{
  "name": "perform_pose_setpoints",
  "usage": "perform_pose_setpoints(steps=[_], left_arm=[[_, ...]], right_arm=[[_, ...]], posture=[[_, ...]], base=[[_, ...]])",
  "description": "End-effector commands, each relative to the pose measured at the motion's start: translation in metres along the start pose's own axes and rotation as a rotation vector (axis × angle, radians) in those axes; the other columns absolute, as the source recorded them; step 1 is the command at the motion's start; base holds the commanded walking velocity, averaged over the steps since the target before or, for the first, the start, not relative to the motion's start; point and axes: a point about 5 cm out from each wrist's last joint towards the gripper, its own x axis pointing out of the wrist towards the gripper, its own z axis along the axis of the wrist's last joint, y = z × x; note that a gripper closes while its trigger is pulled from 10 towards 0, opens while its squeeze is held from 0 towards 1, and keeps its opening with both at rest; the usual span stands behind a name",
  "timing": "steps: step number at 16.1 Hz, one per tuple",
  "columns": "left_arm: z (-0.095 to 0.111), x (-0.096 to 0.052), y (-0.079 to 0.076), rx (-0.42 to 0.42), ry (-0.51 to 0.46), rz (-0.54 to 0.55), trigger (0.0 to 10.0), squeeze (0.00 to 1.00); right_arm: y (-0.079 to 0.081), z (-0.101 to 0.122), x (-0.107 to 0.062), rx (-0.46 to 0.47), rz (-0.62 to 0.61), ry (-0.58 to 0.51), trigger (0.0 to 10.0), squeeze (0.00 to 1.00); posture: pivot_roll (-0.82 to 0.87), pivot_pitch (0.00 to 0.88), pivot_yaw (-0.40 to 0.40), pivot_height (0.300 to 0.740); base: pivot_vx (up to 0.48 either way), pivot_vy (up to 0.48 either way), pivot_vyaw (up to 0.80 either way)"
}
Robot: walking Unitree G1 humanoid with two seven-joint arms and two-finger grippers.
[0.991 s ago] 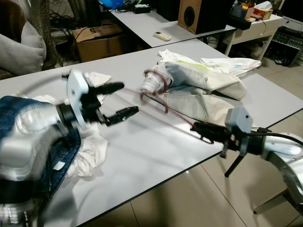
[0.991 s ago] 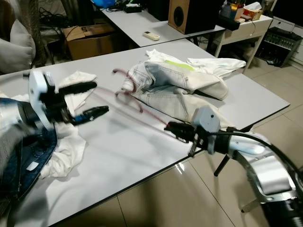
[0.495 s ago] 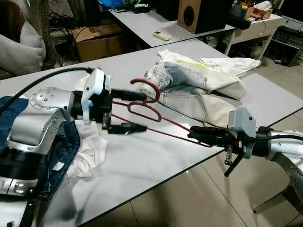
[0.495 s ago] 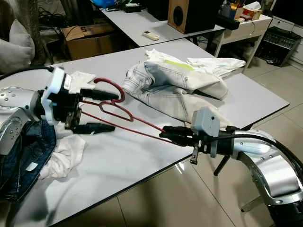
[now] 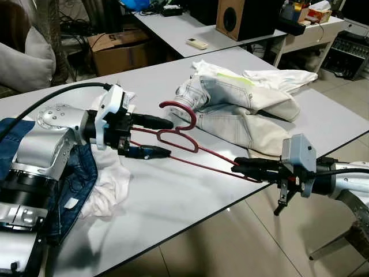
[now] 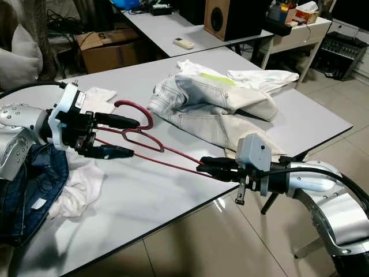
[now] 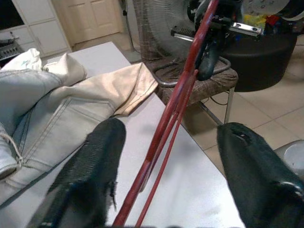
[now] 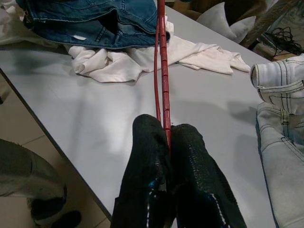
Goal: Hang hanger
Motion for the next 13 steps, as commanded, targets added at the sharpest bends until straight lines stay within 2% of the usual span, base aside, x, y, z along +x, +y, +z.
perform_pose_setpoints(steps=[1,8,13], left_arm=[[0.007,-0.005,0.004,0.037,0.022,0.006,0.0,0.00],[0.000,-0.013,0.011,0.054,0.066,0.024,0.0,0.00],[0.001,-0.011,0.017,0.090,0.072,0.033,0.0,0.00]], right_arm=[[-0.001,0.005,-0.003,-0.016,-0.001,-0.001,0.0,0.00],[-0.003,0.006,-0.002,-0.017,-0.004,-0.005,0.0,0.00],[-0.004,0.006,-0.003,-0.022,-0.007,-0.002,0.0,0.00]], posture=[[-0.17,0.000,0.044,0.740],[-0.18,0.000,0.040,0.740],[-0.18,0.000,0.048,0.740]], base=[[0.000,0.000,0.00],[0.000,0.000,0.00],[0.000,0.000,0.00]])
